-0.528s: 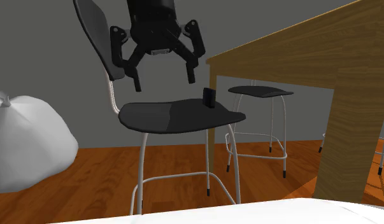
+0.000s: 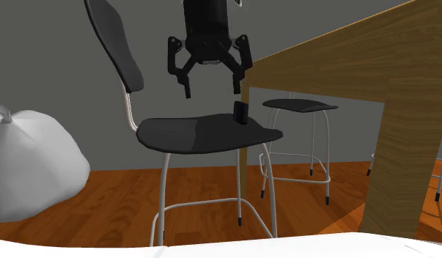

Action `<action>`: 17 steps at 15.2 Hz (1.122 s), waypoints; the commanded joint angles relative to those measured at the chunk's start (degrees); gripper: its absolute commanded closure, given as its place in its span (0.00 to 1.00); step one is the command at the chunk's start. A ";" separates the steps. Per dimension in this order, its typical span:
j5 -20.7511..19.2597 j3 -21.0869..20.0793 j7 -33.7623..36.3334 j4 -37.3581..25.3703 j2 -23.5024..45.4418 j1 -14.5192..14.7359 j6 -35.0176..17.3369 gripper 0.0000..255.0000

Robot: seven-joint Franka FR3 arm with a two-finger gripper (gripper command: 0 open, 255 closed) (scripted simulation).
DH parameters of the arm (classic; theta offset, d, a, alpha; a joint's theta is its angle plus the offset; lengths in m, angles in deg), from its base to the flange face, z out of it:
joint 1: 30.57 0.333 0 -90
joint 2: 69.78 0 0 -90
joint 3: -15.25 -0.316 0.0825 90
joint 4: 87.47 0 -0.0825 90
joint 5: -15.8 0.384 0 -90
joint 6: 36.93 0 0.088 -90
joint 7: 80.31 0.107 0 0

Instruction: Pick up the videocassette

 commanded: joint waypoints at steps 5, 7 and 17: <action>2.14 5.48 -5.22 -8.41 10.49 -1.16 -5.10 0.00; 3.50 7.18 -7.12 -11.80 14.21 -1.45 -6.22 0.00; 9.97 11.14 -13.88 -22.06 26.66 -3.65 -10.02 0.00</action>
